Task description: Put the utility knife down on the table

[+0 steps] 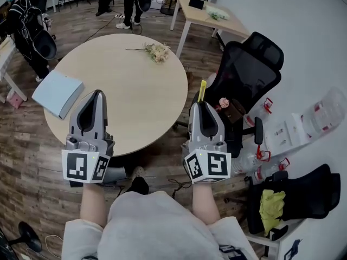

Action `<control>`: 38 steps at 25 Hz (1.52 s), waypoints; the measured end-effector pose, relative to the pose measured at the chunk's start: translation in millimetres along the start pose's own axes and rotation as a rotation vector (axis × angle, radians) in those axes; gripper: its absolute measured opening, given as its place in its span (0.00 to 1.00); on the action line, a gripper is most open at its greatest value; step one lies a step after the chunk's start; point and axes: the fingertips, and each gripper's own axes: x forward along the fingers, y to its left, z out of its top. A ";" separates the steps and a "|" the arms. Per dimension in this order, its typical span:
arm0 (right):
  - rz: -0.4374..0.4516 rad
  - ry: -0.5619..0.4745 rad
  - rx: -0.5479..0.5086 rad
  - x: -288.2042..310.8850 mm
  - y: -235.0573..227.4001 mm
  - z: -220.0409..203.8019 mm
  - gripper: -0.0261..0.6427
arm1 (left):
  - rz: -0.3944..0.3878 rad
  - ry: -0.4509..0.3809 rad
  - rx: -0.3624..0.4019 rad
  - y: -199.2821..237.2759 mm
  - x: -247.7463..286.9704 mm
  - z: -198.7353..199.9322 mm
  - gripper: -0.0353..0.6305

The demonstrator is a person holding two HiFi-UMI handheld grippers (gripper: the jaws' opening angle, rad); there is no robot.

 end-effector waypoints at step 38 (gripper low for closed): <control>0.089 0.153 0.034 264.8 -20.4 -124.8 0.15 | 0.039 0.051 -0.001 119.4 178.3 -105.7 0.06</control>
